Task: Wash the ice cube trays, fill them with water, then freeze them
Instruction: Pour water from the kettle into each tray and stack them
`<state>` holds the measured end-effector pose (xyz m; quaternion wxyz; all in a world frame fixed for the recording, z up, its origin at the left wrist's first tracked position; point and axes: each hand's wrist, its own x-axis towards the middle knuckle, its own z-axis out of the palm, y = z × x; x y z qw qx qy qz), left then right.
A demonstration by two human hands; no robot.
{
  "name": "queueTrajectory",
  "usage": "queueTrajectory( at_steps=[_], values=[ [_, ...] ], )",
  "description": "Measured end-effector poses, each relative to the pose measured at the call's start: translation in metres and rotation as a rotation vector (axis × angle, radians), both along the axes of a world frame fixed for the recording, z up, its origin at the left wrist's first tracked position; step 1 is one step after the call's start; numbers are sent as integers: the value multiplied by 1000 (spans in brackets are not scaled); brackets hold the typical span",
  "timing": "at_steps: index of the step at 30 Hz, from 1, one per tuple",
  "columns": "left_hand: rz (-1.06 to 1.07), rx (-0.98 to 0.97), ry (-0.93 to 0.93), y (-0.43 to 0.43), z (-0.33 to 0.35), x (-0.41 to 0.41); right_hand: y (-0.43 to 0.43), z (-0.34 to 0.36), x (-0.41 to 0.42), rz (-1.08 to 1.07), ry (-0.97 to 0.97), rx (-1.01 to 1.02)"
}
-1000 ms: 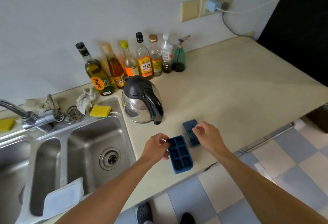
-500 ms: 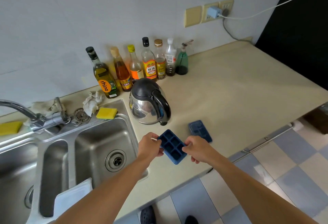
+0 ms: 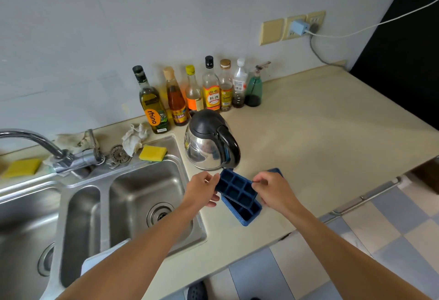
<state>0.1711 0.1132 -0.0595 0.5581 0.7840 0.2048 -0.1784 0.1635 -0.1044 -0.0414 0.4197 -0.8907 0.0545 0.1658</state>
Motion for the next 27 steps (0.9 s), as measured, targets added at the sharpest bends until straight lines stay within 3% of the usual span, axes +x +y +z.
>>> queueTrajectory(
  at_steps=[8, 14, 23, 27],
  values=[
    [-21, 39, 0, 101, -4, -19, 100, -7, 17, 166, -111, -11],
    [-6, 150, 52, 188, -31, -35, 190, -36, 29, 300, -66, -19],
    [-82, 71, 340, 245, -77, -20, 258, -109, 44, 63, 230, 96],
    [-19, 30, 452, 252, -101, -8, 272, -140, 43, -31, 322, 147]
  ],
)
